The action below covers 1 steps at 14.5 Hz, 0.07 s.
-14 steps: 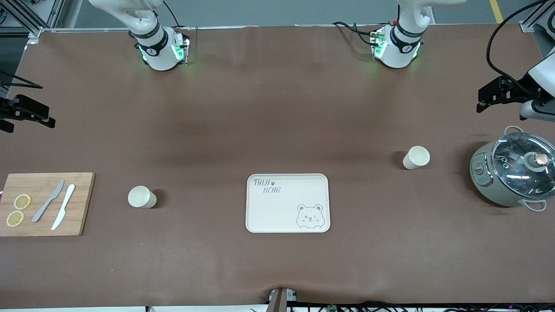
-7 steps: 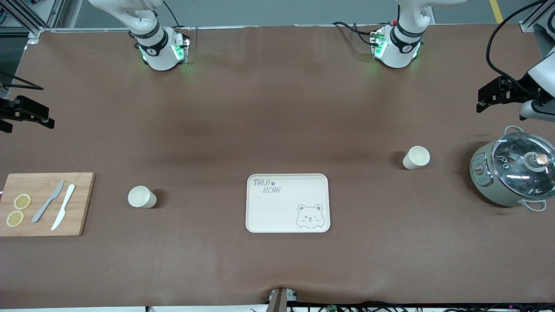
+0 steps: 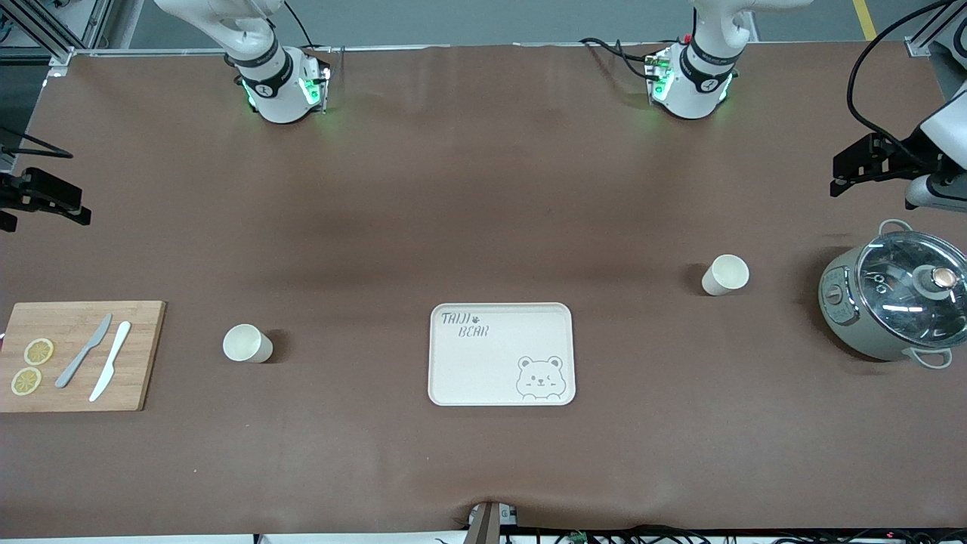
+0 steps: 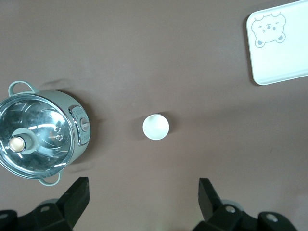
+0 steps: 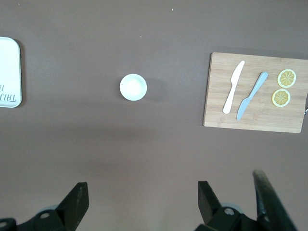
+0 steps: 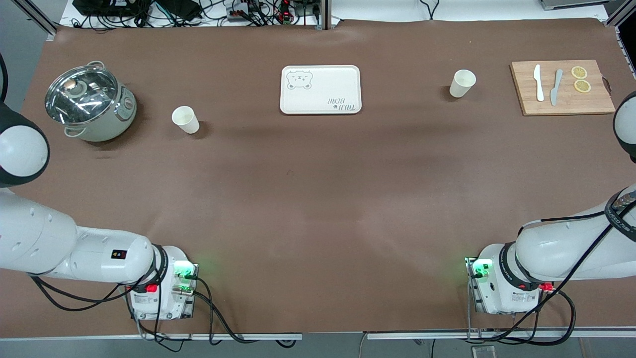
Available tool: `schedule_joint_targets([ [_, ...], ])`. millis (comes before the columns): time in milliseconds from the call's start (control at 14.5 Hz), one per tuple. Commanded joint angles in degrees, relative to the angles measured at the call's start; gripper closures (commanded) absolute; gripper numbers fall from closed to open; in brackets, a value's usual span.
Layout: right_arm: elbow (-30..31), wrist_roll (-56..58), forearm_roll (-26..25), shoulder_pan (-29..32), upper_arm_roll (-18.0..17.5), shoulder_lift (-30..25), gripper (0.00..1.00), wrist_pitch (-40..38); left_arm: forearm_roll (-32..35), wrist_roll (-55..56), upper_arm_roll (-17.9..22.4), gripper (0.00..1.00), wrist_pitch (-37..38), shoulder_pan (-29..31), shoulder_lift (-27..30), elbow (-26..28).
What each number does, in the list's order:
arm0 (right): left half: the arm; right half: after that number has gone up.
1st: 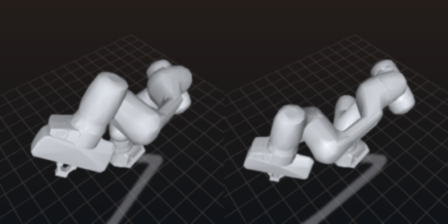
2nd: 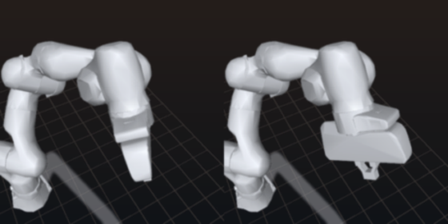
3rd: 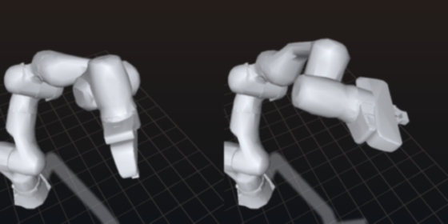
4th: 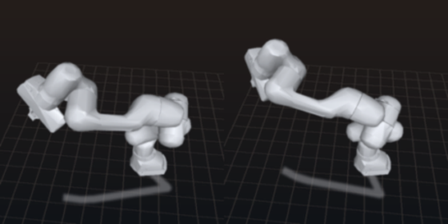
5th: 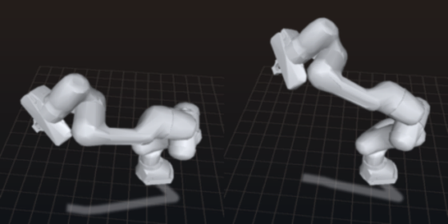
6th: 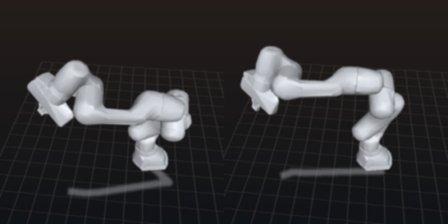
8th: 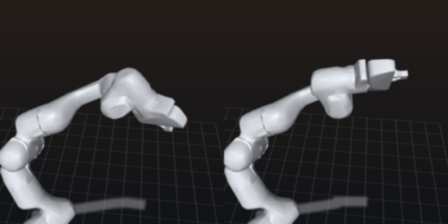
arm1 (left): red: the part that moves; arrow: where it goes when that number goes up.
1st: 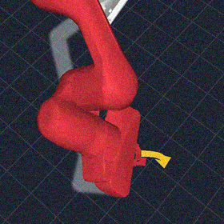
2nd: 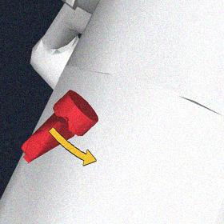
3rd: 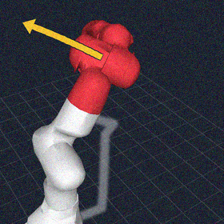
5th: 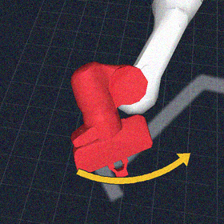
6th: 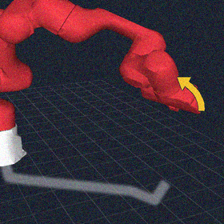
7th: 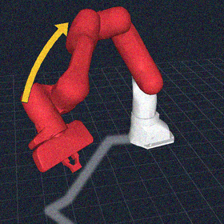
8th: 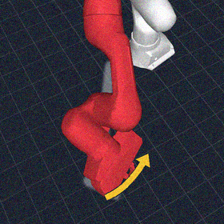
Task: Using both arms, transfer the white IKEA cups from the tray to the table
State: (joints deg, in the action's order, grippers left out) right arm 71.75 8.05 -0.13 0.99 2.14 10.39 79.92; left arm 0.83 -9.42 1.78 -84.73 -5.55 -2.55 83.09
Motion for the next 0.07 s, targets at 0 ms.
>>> schedule_joint_targets([
  [0, -0.29, -0.93, -0.57, 1.03, -0.56, -0.28, 0.0, -0.29, 0.66, 0.54, -0.38, 0.0, 0.09, 0.27, 0.27, -0.21],
])
